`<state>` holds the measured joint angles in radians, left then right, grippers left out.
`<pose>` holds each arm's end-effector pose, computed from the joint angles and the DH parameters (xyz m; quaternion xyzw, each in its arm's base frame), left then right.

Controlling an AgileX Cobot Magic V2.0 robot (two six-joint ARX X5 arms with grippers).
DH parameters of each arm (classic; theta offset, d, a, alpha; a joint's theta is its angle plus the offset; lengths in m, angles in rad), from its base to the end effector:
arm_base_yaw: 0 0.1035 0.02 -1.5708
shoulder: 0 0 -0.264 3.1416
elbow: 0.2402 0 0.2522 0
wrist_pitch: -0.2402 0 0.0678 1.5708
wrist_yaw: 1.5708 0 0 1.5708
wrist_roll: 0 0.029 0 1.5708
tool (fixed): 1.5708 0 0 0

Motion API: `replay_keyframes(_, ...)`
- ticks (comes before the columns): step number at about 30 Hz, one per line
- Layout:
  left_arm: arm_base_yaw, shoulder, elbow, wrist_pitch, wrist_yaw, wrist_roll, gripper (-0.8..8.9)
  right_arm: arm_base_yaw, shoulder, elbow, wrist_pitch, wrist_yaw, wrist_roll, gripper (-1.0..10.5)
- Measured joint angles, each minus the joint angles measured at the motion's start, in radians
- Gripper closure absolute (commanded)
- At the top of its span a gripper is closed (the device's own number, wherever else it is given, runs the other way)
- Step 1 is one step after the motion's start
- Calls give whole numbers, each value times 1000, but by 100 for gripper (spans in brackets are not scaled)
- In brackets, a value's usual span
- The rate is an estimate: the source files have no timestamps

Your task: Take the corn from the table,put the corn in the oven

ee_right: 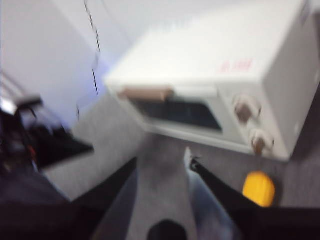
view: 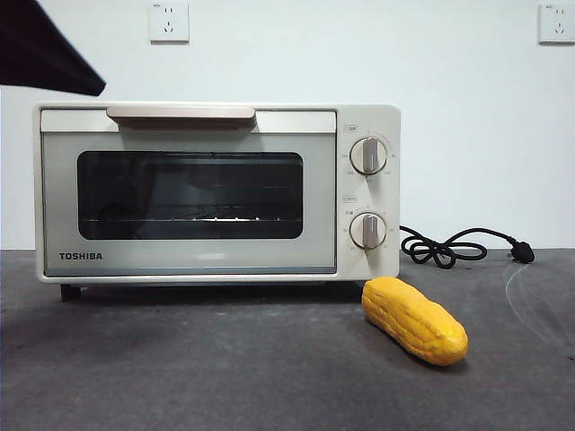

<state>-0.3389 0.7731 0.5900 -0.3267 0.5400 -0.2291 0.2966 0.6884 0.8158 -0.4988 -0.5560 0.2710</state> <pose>0.1495 -0.0685 0.2570 -0.1252 0.2963 -0.3803 0.8671 0.1271 0.0549 0.3283 0.1445 0.2363 0.3779 0.8834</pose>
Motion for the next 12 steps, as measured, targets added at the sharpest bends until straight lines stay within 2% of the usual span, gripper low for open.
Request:
replay_keyframes(5,-28,0,9,6,-34,-4,819,225,177,19,-47,222,-45,547)
replay_keyframes(9,-32,0,25,4,-40,-6,819,378,333,24,-55,411,-51,482)
replay_keyframes(12,-32,0,35,5,-41,-7,819,446,434,41,-54,499,-51,464)
